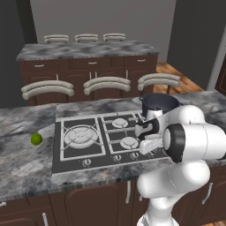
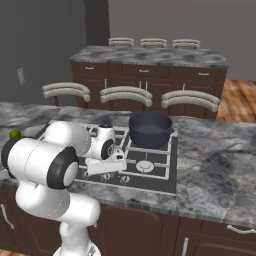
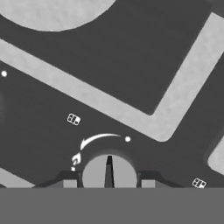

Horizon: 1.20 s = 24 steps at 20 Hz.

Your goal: Turn on the burner for the pot on the stove. Wait thirty seconds for the pot to heat up. Then add the lime to the pot.

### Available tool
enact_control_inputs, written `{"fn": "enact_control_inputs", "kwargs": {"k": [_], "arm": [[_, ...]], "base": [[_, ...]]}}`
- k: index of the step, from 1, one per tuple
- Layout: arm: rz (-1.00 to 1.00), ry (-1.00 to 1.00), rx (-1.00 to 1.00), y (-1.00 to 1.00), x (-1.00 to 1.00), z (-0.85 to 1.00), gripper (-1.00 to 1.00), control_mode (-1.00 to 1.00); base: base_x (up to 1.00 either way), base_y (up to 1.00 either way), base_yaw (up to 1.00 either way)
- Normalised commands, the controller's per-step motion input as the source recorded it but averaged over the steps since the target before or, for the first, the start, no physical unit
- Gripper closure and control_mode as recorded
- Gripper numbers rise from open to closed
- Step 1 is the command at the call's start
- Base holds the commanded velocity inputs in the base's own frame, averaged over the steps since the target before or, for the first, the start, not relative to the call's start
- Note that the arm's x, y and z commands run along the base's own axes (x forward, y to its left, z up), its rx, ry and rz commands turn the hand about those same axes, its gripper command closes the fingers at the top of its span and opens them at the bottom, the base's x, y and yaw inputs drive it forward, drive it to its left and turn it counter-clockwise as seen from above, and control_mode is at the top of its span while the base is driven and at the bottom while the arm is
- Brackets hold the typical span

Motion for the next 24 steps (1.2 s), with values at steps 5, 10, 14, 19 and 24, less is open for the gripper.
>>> {"fn": "enact_control_inputs", "kwargs": {"k": [5,10,14,19,24], "arm": [[0.25,0.07,0.03,0.00,0.00,-0.11,1.00,-1.00],[0.31,0.13,0.02,-0.01,0.00,-0.10,1.00,-1.00],[0.33,0.03,0.04,-0.01,-0.13,-0.17,1.00,-1.00],[0.35,-0.06,0.09,-0.11,-0.44,-0.22,1.00,-1.00],[0.35,-0.02,0.04,-0.02,-0.29,-0.06,1.00,-1.00]], "base": [[0.00,0.00,0.00],[0.00,0.00,0.00],[0.00,0.00,0.00],[0.00,0.00,0.00],[0.00,0.00,0.00]]}}
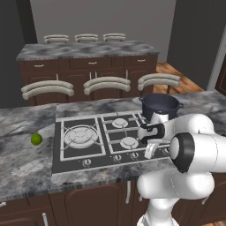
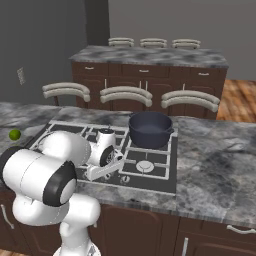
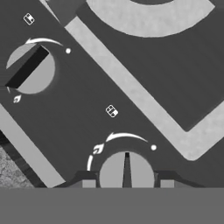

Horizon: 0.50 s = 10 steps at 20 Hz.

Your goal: Turn on the burner for the pot on the stove. Wait thirty seconds for the pot to heat up. Then add the lime to the pot.

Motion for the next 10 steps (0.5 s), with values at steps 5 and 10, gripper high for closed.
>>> {"fn": "enact_control_inputs", "kwargs": {"k": [5,10], "arm": [[0.42,0.13,0.00,0.00,0.00,0.00,1.00,-1.00],[0.29,0.07,0.00,0.00,-0.01,-0.01,1.00,-1.00]], "base": [[0.00,0.00,0.00],[0.00,0.00,0.00]]}}
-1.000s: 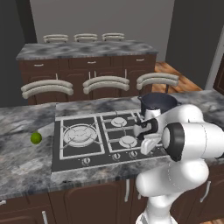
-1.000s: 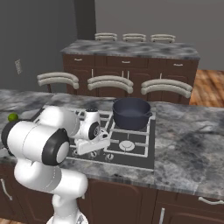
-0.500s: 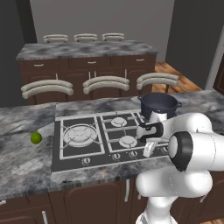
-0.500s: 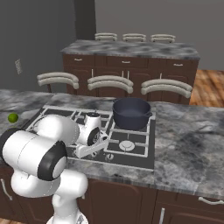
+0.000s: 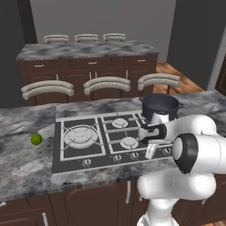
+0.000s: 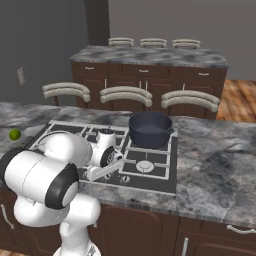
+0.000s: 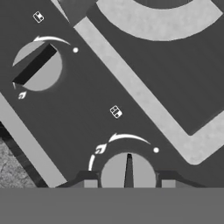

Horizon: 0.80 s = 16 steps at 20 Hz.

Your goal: Turn on the burner for the pot on the stove. Wait thirty seconds for the pot to heat up. Then add the lime to the pot.

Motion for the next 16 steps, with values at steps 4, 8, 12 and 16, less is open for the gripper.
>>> {"fn": "enact_control_inputs", "kwargs": {"k": [4,8,12,16], "arm": [[0.00,0.00,0.00,0.00,0.00,0.00,-1.00,-1.00],[0.00,0.00,0.00,0.00,0.00,0.00,-1.00,-1.00],[0.00,0.12,0.00,0.04,-0.01,0.19,-1.00,-1.00],[0.00,0.05,0.00,0.00,0.00,0.46,-1.00,-1.00]], "base": [[0.00,0.00,0.00],[0.00,0.00,0.00],[0.00,0.00,0.00],[0.00,0.00,0.00]]}}
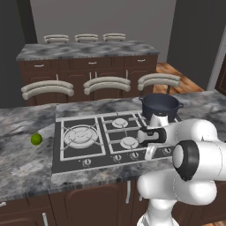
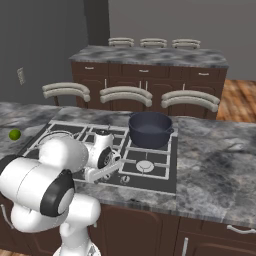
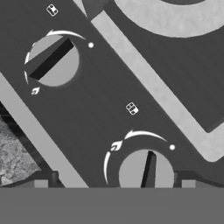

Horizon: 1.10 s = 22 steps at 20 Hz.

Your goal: Turn on the burner for the pot on the stove. Wait thirty seconds for the pot to heat up. Then add the lime to the pot.

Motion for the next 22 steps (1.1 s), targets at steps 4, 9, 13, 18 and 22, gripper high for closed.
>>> {"fn": "enact_control_inputs", "kwargs": {"k": [4,9,13,18,22], "arm": [[-0.04,0.01,0.00,0.00,0.13,0.54,-1.00,-1.00],[-0.04,0.01,0.00,0.00,0.20,0.50,-1.00,-1.00],[0.00,-0.13,0.00,0.00,0.00,0.06,-1.00,-1.00],[0.04,-0.16,-0.05,0.00,0.13,-0.03,-1.00,-1.00],[0.04,-0.03,-0.15,0.00,0.08,0.04,-1.00,-1.00]], "base": [[0.00,0.00,0.00],[0.00,0.00,0.00],[0.00,0.00,0.00],[0.00,0.00,0.00],[0.00,0.00,0.00]]}}
